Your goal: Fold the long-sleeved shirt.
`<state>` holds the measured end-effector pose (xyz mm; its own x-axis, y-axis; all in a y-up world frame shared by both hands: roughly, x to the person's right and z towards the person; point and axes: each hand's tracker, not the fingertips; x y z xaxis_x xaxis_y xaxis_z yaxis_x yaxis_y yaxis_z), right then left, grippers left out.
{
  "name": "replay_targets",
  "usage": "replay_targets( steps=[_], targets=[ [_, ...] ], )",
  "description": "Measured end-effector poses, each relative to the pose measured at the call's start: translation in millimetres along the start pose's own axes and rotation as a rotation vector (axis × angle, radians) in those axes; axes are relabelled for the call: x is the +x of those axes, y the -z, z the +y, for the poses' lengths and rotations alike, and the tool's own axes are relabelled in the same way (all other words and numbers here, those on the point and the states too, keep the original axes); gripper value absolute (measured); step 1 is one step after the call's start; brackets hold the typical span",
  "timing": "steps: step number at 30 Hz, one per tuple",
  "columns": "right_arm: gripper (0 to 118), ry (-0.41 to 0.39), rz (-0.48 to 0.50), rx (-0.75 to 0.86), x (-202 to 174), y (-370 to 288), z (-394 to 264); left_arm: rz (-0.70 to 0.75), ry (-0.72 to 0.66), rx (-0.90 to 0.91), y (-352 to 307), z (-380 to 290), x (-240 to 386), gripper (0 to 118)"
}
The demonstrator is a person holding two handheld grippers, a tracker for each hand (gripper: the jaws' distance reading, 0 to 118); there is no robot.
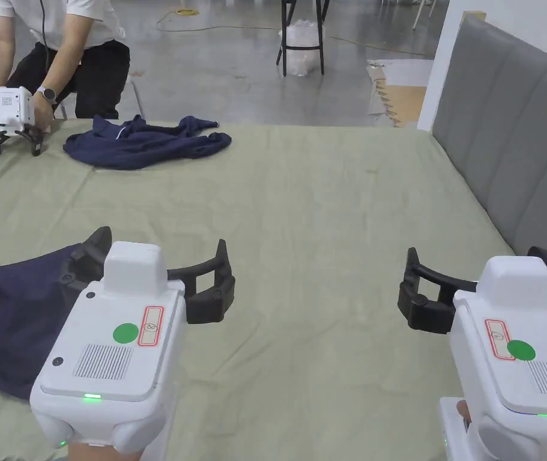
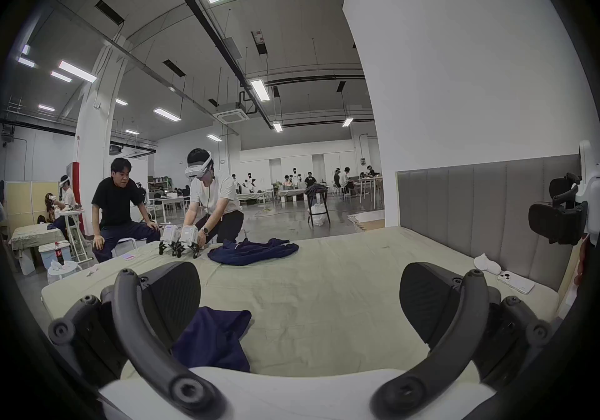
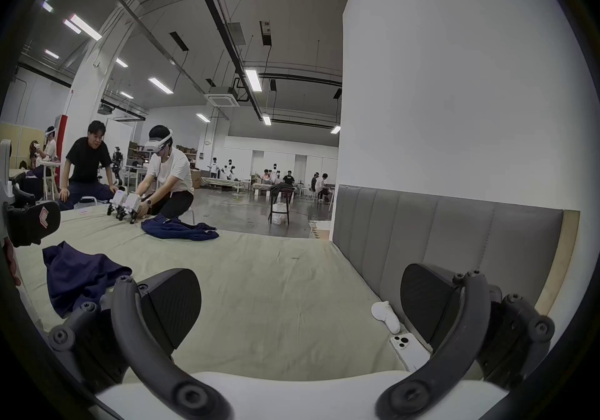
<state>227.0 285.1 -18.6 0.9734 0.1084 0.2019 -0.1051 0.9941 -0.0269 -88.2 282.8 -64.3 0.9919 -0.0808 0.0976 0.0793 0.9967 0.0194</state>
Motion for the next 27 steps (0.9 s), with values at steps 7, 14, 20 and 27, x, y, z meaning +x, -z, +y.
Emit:
replay_targets(
  steps=[7,14,20,27],
  targets=[
    [118,-0.010,-0.002,-0.008,-0.6,0.2,-0.5,-0.009,0.005,-0.002,-0.7,0.4,0.4,111],
    [118,-0.010,0.013,-0.005,-3.5,-0.2,-0.3,-0.014,0.005,-0.002,-1.5,0.8,-0.2,111],
    [118,-0.010,0.012,-0.004,-2.5,-0.7,0.4,-0.016,0.002,-0.001,-1.2,1.0,-0.1,111],
    [118,-0.013,0.005,-0.009,-0.4,0.0,1.8,-0.022,0.004,0.005,-0.7,4.6,1.4,111]
  ],
)
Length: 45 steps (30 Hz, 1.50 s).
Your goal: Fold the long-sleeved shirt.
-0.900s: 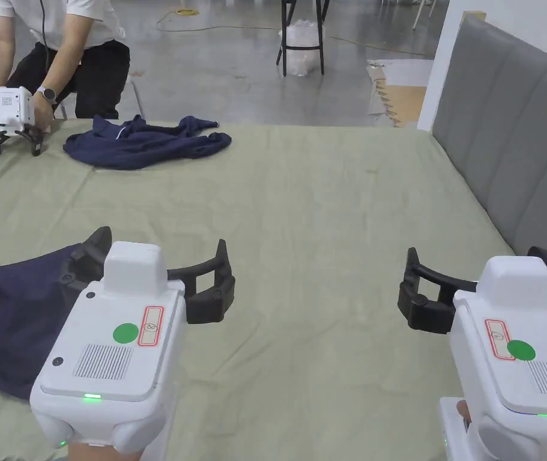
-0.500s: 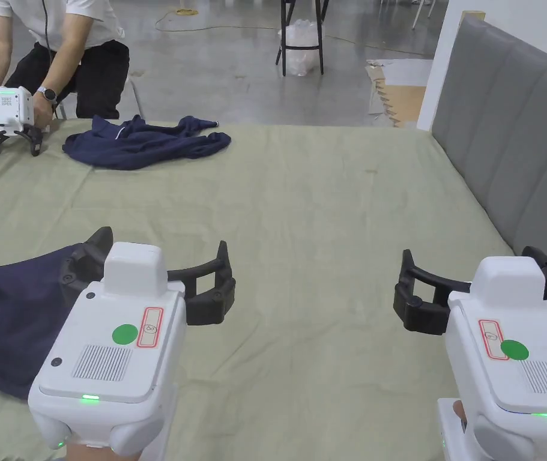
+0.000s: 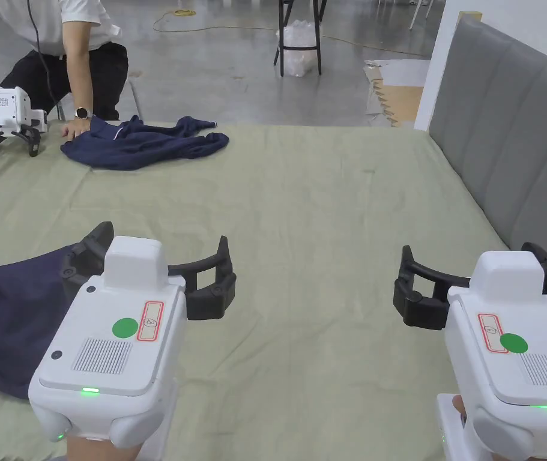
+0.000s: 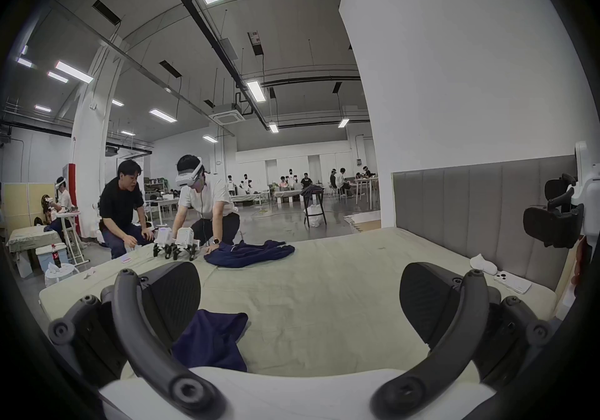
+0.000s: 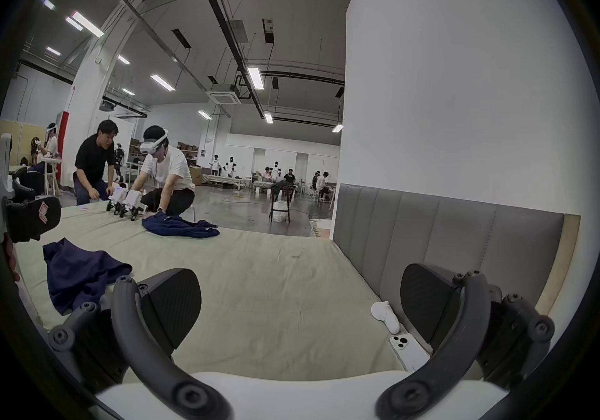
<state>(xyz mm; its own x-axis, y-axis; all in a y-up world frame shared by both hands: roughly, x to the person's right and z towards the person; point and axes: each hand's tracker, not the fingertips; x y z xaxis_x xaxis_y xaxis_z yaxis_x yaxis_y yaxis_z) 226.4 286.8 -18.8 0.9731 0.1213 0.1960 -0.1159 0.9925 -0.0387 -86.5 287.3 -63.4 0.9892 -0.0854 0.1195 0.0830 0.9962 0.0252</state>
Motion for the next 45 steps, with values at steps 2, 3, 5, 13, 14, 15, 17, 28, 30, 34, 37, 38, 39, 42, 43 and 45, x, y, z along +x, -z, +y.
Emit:
replay_targets(
  steps=[2,3,5,13,14,15,17,28,30,34,37,38,39,42,43,45],
  targets=[
    [118,0.000,0.001,0.002,0,0,1,-0.001,0.002,0.001,0,1,1,111],
    [118,-0.002,0.001,0.003,0,-1,2,-0.003,0.004,0.000,1,1,1,111],
    [118,-0.004,0.001,0.005,0,-1,2,-0.007,0.005,0.000,1,1,2,111],
    [118,0.019,0.003,0.000,3,0,5,-0.013,-0.002,-0.006,3,1,3,111],
    [118,0.021,0.004,0.000,3,0,5,-0.012,-0.010,-0.010,4,1,3,111],
    [118,0.022,0.004,0.000,3,0,5,-0.012,-0.017,-0.019,5,1,2,111],
    [118,0.022,0.005,0.001,3,0,6,-0.012,-0.020,-0.020,6,0,1,111],
    [41,0.118,0.036,-0.075,5,2,4,0.012,0.013,-0.004,0,-3,0,27],
    [1,0.051,-0.060,-0.087,1,4,2,0.026,0.037,-0.042,4,-4,2,9],
    [1,0.091,-0.022,-0.109,0,5,-1,0.028,0.005,-0.038,1,-9,-8,8],
    [1,0.065,0.010,-0.085,-24,10,2,0.085,-0.003,-0.029,-5,-7,-25,8],
    [1,0.057,0.055,-0.078,-35,14,7,0.112,-0.002,-0.031,-10,-7,-37,8],
    [1,0.064,0.097,-0.075,-52,17,10,0.161,-0.010,-0.031,-16,-4,-49,8],
    [1,0.076,0.281,-0.052,-110,19,21,0.291,-0.048,-0.037,-40,-5,-92,8],
    [1,0.067,0.340,-0.046,-129,19,23,0.330,-0.054,-0.043,-50,-4,-105,8],
    [1,0.058,0.454,-0.035,-172,11,28,0.398,-0.046,-0.061,-72,-6,-134,8]
  ],
)
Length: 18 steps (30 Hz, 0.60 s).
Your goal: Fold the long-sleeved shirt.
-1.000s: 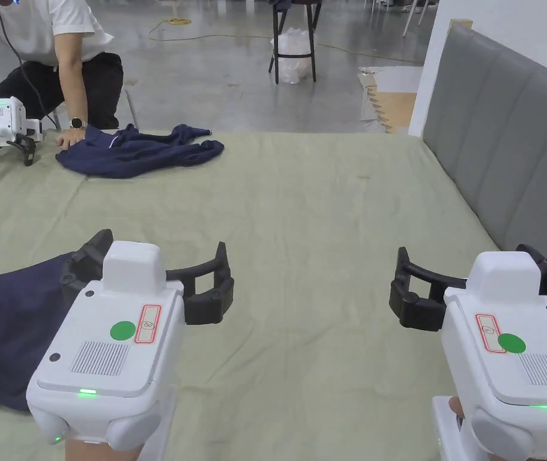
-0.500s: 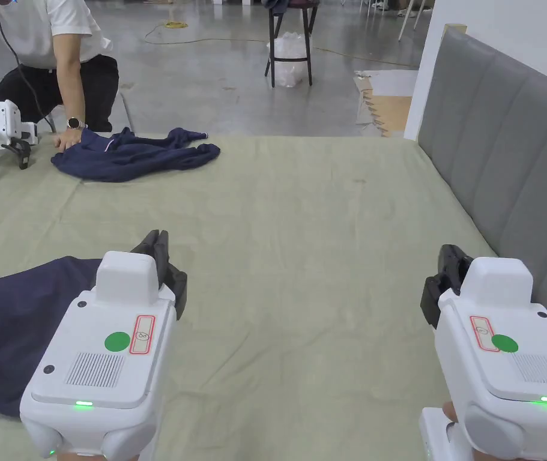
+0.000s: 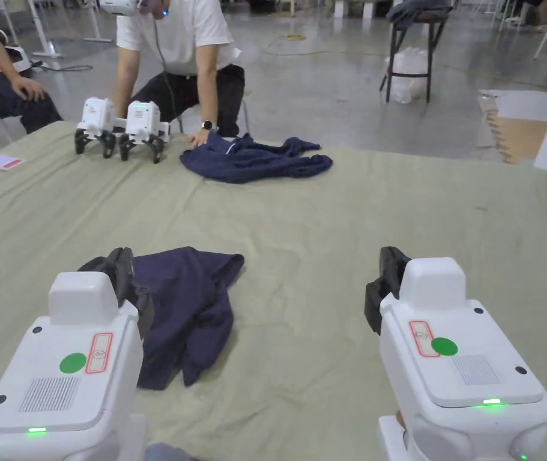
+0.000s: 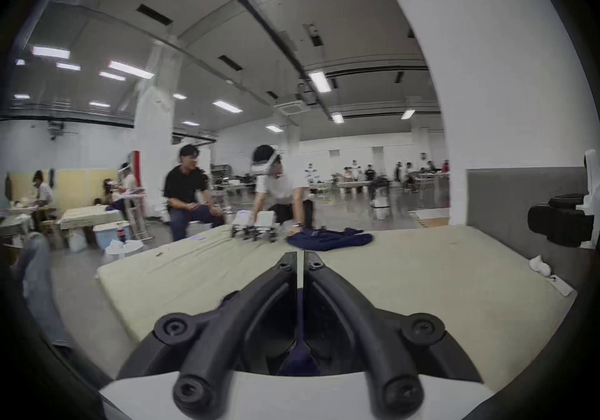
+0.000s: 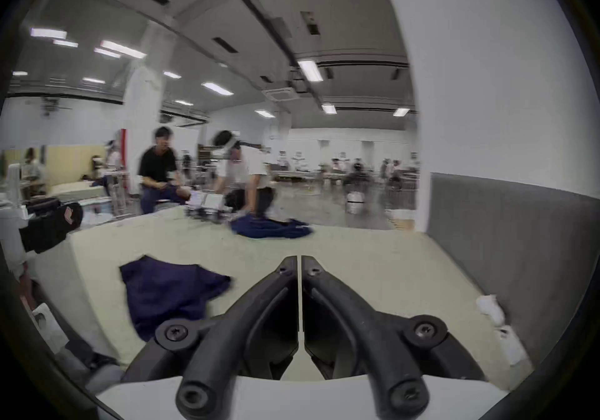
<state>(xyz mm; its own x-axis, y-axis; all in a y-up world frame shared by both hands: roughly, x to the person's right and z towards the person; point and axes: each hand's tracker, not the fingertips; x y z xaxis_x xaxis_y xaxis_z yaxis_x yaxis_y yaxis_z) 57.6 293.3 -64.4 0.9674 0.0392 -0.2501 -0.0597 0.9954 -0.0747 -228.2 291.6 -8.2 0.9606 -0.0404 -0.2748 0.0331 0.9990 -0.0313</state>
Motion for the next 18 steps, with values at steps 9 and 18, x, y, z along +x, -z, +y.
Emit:
replay_targets(
  steps=[9,18],
  targets=[
    [1,-0.008,0.191,0.014,-78,29,8,0.099,0.020,-0.074,-11,-10,-57,6],
    [1,-0.025,0.233,-0.024,-80,44,5,-0.135,-0.155,-0.633,160,-55,-56,84]
  ],
)
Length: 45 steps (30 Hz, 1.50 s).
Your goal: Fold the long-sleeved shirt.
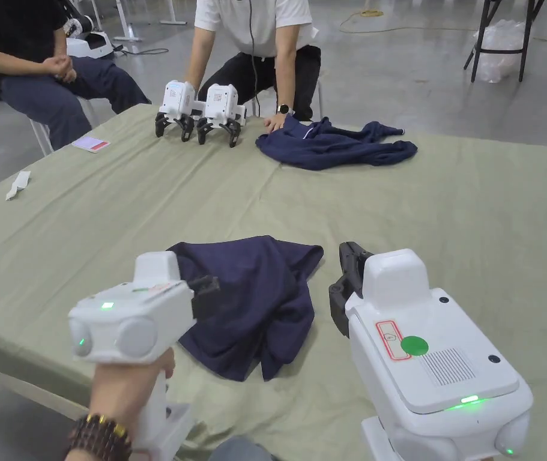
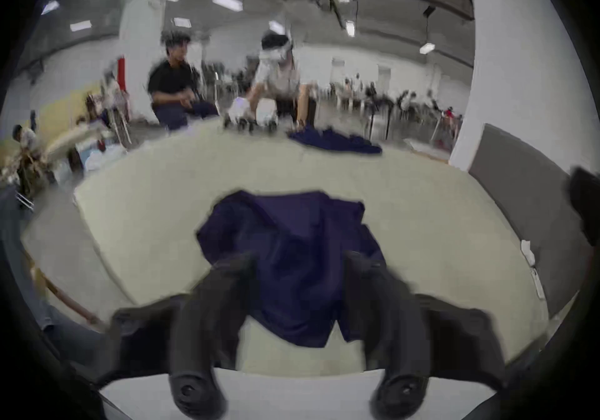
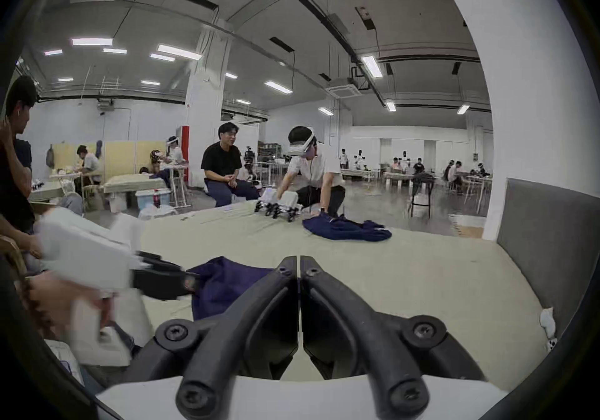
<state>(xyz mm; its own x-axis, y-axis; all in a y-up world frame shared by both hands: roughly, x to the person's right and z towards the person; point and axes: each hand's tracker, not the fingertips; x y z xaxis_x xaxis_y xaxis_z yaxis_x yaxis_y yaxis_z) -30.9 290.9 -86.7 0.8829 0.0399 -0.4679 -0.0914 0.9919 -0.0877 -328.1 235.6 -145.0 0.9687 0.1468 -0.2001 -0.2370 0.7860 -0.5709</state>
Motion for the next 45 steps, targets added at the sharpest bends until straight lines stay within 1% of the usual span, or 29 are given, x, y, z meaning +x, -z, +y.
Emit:
replay_targets(
  steps=[1,2,3,6,7,8,10,11,12,13,14,16,18,19,22,24,25,27,29,32,34,35,36,39,41,42,43,44,45],
  targets=[
    [1,0.005,-0.002,-0.005,1,1,-3,0.030,-0.026,-0.033,24,5,-3,100],
    [1,0.011,0.002,-0.017,3,2,-6,0.051,-0.027,-0.099,51,11,-6,107],
    [1,0.012,0.003,-0.030,3,4,-8,0.060,-0.037,-0.130,74,15,-10,107],
    [1,0.007,-0.007,-0.070,9,10,-19,0.070,0.011,-0.176,125,24,-16,101],
    [1,0.006,-0.011,-0.082,9,13,-21,0.084,0.021,-0.202,138,26,-16,95],
    [1,0.007,-0.012,-0.093,11,15,-23,0.124,0.032,-0.238,148,25,-17,81],
    [1,0.009,-0.021,-0.112,17,19,-27,0.144,0.042,-0.290,163,24,-18,69],
    [1,0.011,-0.030,-0.118,19,20,-27,0.112,0.029,-0.286,165,23,-18,54],
    [1,0.013,-0.036,-0.120,23,19,-27,0.101,0.026,-0.301,162,24,-17,28],
    [1,0.016,-0.041,-0.118,26,18,-27,0.100,0.009,-0.285,160,28,-14,18],
    [1,0.020,-0.047,-0.116,32,14,-26,0.113,0.020,-0.276,151,32,-9,18],
    [1,0.024,-0.061,-0.108,39,6,-22,0.052,0.058,-0.194,127,46,1,16],
    [1,0.031,-0.093,-0.100,51,-5,-19,-0.052,0.052,-0.100,87,63,22,16],
    [1,0.037,-0.102,-0.098,55,-10,-17,-0.102,0.071,-0.070,70,70,34,16],
    [1,0.058,-0.157,-0.075,76,-33,-11,-0.224,0.195,0.025,5,89,99,16],
    [1,0.074,-0.195,-0.056,93,-51,-7,-0.343,0.274,0.072,-24,94,151,16],
    [1,0.080,-0.211,-0.050,101,-59,-6,-0.412,0.257,0.054,-32,91,174,16],
    [1,0.090,-0.287,-0.035,120,-81,-4,-0.516,0.280,0.032,-43,79,233,16],
    [1,0.105,-0.358,-0.022,140,-105,-4,-0.618,0.296,-0.007,-31,60,288,16],
    [1,0.128,-0.471,-0.027,169,-141,-7,-0.716,0.384,-0.069,-10,9,379,15],
    [1,0.137,-0.537,-0.039,187,-163,-10,-0.788,0.427,-0.147,10,-33,428,15],
    [0,0.143,-0.574,-0.053,194,-172,-13,-0.803,0.418,-0.223,24,-57,449,15],
    [1,0.140,-0.607,-0.077,200,-180,-16,-0.811,0.428,-0.297,37,-81,466,15],
    [1,0.094,-0.676,-0.151,214,-192,-25,-0.757,0.460,-0.386,64,-137,486,15],
    [1,0.108,-0.671,-0.163,221,-194,-31,-0.757,0.440,-0.399,75,-149,480,15],
    [1,0.123,-0.667,-0.172,224,-194,-33,-0.763,0.412,-0.386,76,-146,474,22],
    [0,0.134,-0.664,-0.176,225,-193,-35,-0.770,0.395,-0.373,76,-141,469,35],
    [1,0.141,-0.658,-0.182,226,-190,-36,-0.781,0.392,-0.358,69,-131,461,62],
    [1,0.142,-0.650,-0.197,225,-187,-37,-0.789,0.397,-0.338,62,-120,452,99]
  ],
)
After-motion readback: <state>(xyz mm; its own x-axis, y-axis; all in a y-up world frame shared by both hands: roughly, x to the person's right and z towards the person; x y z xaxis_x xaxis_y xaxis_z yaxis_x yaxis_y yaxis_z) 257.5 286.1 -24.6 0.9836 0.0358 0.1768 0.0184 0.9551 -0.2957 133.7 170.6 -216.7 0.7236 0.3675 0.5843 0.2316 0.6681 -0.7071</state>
